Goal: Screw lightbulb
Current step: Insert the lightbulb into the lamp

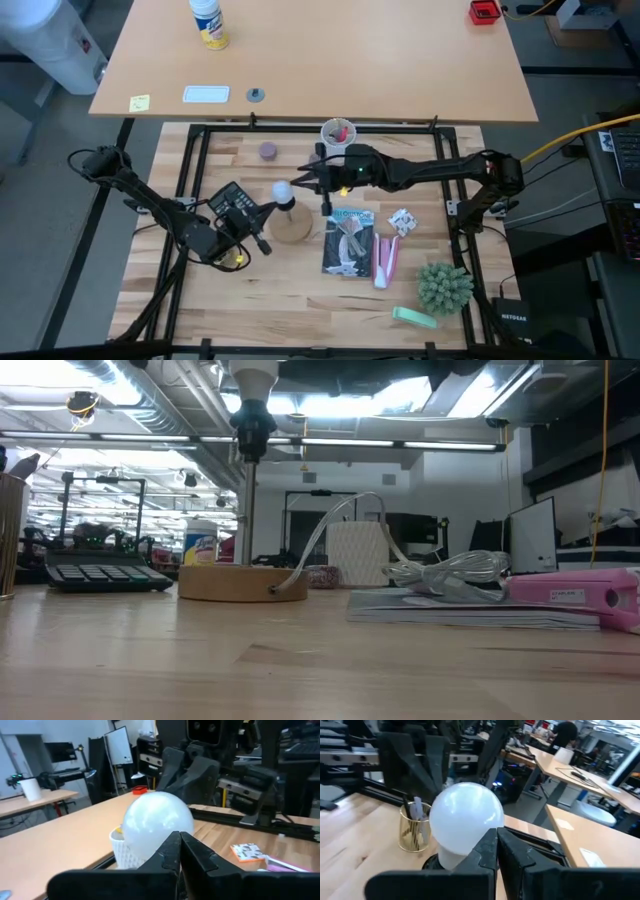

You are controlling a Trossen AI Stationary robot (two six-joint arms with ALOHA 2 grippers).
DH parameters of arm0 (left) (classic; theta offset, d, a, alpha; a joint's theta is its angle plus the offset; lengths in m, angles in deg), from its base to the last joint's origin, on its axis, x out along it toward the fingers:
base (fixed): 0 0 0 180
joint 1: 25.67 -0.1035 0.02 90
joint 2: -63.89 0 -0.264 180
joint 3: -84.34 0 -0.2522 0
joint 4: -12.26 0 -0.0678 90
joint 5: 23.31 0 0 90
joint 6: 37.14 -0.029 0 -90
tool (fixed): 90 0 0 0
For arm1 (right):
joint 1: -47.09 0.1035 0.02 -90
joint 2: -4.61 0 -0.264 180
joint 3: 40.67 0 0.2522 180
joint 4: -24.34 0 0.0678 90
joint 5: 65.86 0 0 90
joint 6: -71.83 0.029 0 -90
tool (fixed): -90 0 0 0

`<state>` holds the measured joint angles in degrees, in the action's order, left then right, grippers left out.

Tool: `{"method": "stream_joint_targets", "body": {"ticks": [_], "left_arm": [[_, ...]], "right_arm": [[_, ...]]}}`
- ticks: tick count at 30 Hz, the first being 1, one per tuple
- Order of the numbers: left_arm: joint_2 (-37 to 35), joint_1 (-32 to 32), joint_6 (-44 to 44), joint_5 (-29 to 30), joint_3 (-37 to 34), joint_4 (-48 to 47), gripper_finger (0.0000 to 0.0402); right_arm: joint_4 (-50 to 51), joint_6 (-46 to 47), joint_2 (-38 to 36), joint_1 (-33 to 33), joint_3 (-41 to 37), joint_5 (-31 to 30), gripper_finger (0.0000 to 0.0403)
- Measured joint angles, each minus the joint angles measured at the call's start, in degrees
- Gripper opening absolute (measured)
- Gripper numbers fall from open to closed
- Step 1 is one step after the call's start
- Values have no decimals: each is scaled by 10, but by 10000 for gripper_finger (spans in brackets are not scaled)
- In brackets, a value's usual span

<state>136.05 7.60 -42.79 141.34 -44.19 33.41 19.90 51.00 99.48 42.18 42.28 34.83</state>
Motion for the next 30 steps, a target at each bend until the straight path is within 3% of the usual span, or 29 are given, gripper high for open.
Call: {"method": "stream_joint_targets", "body": {"ticks": [12,30], "left_arm": [[0,-1,-16,47,0,0,1],[0,18,-23,47,0,6,1]], "right_arm": [[14,41,0,6,0,80,17],[13,39,0,34,0,75,17]]}}
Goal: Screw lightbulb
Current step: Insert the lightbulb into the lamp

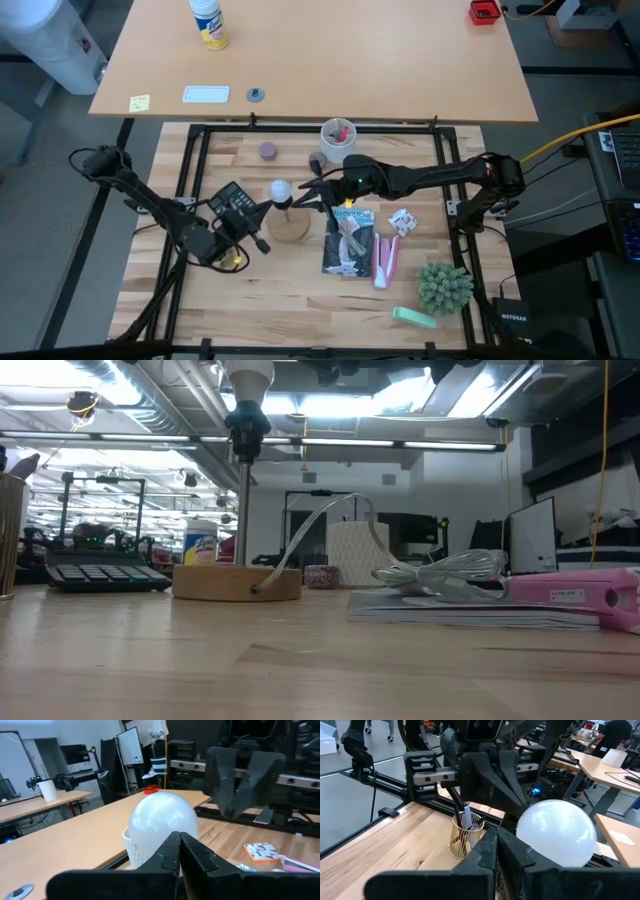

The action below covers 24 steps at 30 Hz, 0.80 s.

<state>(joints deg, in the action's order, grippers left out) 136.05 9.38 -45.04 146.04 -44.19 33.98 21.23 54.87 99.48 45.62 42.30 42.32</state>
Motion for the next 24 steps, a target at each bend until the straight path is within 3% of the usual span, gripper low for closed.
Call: {"method": "stream_joint_targets", "body": {"ticks": [9,20,24], "left_arm": [[0,25,-18,0,0,27,1],[0,32,-242,-1,0,240,1],[0,26,-295,0,0,274,1]], "right_arm": [[0,0,-1,0,0,-11,17],[4,17,-67,0,0,-12,17],[-1,37,-78,0,0,-12,17]]}}
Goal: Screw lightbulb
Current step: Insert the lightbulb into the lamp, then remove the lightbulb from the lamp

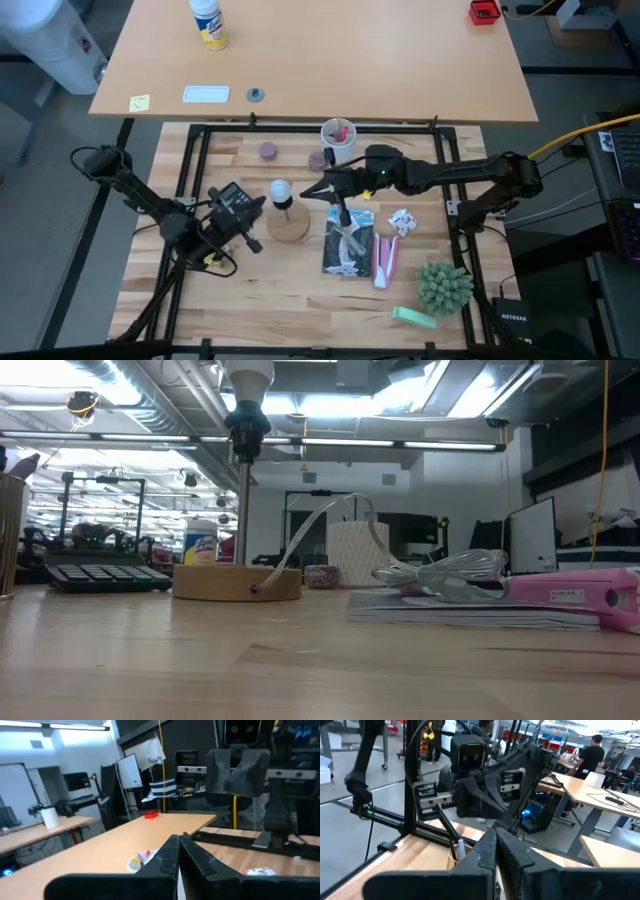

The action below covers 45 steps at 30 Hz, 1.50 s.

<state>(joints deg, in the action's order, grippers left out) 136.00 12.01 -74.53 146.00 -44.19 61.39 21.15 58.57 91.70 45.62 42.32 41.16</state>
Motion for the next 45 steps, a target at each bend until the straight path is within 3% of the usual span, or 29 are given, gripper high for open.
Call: {"method": "stream_joint_targets", "body": {"ticks": [8,12,19,28,40,45], "left_arm": [[0,-40,3,41,0,-10,1],[0,-60,9,51,0,-19,1],[0,-78,125,55,0,-143,1],[0,-76,239,56,0,-223,1],[0,-47,253,65,0,-224,1],[2,-35,261,35,-1,-227,1]], "right_arm": [[-12,0,42,19,0,-15,17],[-36,0,63,19,0,-52,17],[-39,-1,68,18,0,-135,17],[-43,-1,88,18,0,-140,17],[-50,-2,93,11,0,-196,17],[-50,-2,96,2,0,-205,17]]}}
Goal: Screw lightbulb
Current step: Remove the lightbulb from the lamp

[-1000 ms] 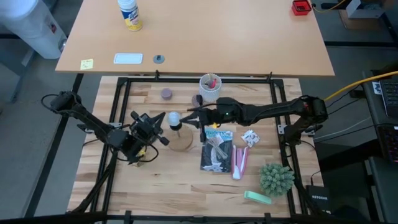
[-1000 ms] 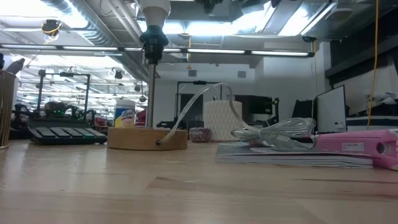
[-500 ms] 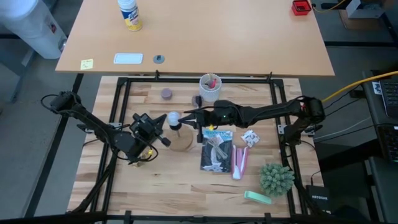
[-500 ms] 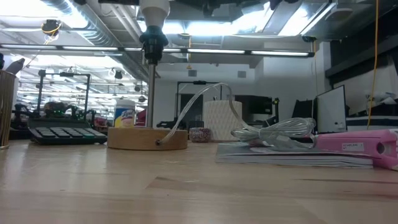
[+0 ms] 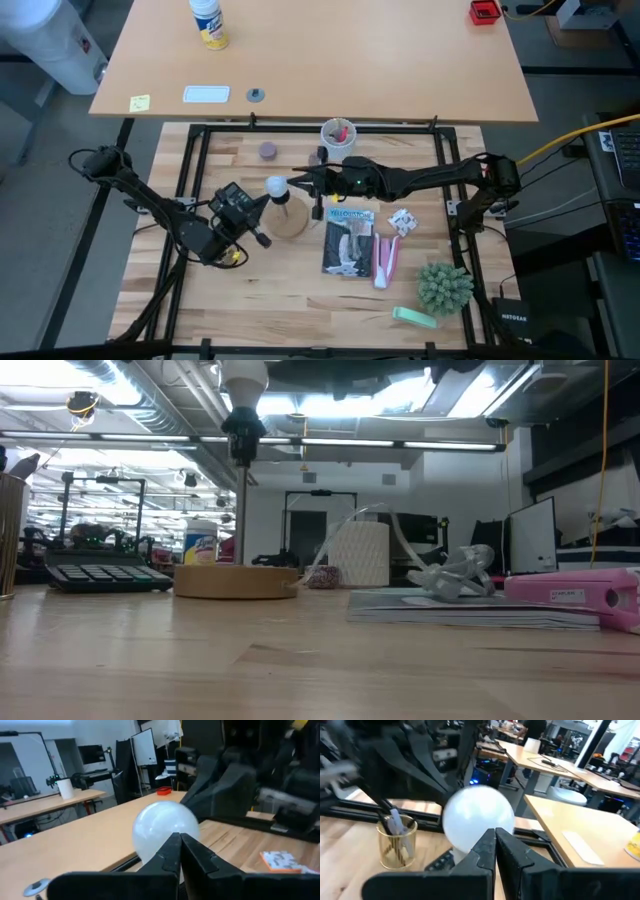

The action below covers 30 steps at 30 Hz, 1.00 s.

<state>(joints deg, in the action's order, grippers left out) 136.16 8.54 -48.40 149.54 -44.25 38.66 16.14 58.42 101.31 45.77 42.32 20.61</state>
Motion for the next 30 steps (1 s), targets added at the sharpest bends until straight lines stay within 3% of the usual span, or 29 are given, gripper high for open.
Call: {"method": "stream_joint_targets", "body": {"ticks": [8,15,22,30], "left_arm": [[-1,4,2,-8,0,8,1],[-1,6,-73,17,0,72,1],[-1,-22,-85,59,0,70,1],[-1,-58,-97,51,0,59,1]], "right_arm": [[-4,-2,0,-19,0,-4,17],[-2,-5,-26,-11,0,6,17],[18,-5,-42,25,0,28,17],[21,-5,-14,31,0,26,17]]}}
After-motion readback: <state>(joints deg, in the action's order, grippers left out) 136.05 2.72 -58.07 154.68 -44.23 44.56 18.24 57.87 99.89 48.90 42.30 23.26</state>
